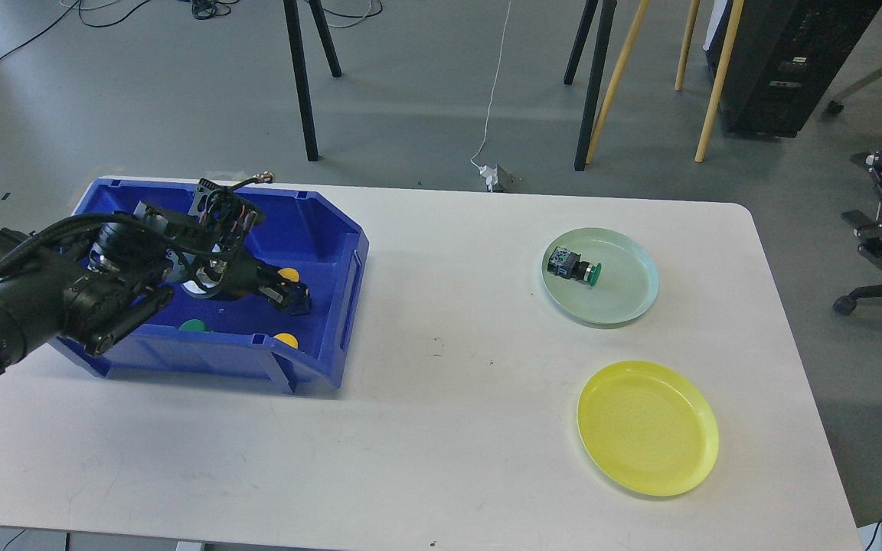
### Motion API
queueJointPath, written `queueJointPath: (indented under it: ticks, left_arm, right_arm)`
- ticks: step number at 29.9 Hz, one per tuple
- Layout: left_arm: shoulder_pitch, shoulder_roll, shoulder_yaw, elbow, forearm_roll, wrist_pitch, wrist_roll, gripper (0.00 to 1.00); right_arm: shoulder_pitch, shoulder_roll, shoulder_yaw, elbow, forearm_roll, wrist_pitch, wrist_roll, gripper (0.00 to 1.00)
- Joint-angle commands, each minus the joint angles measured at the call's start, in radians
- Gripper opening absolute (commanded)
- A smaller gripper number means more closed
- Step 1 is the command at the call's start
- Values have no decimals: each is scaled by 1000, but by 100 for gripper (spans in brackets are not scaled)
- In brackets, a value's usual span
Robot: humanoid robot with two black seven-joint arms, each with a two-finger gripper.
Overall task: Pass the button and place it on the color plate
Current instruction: 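Grasp a yellow button inside the blue bin with the left gripper, then lift the yellow button up out of the bin with the left gripper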
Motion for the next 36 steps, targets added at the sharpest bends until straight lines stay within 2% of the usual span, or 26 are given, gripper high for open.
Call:
queueJointPath:
  ticks: [1,4,7,11,14,18,22,24,26,36]
  left_arm:
    - [-10,5,-6,-10,-3,-2,-2,38]
    - [-22,58,-15,-53,-30,-5,-24,38]
    - [-36,191,-15,-134,-50,-13,-44,38]
    - [-42,308,-26,-221,-76,-29,-90,38]
    - [-68,402,-81,-310,-191,-81,-114,38]
    - [-116,454,-239,-381,-445,-81,-114,39]
    - [-160,425,-388,-381,-674,-81,-110,39]
    - [-206,376,-400,-374,-761,-81,-49,39]
    - [-246,326,-390,-348,-820,-81,-18,40]
    - [-332,3,-387,-116,-849,-81,-12,40]
  right_arm:
    - [-1,1,0,1,1,0,-1,90]
    - [2,7,0,-1,0,0,1,90]
    - [8,11,2,1,1,0,1,90]
    - [13,40,2,1,1,0,5,90]
    - [27,56,11,3,4,0,8,90]
    - [80,87,38,12,12,0,8,90]
    - [125,99,86,27,13,0,8,90]
    - [156,118,104,61,13,0,10,90]
    - [179,132,117,107,13,0,10,90]
    - [243,198,294,427,15,0,-8,90]
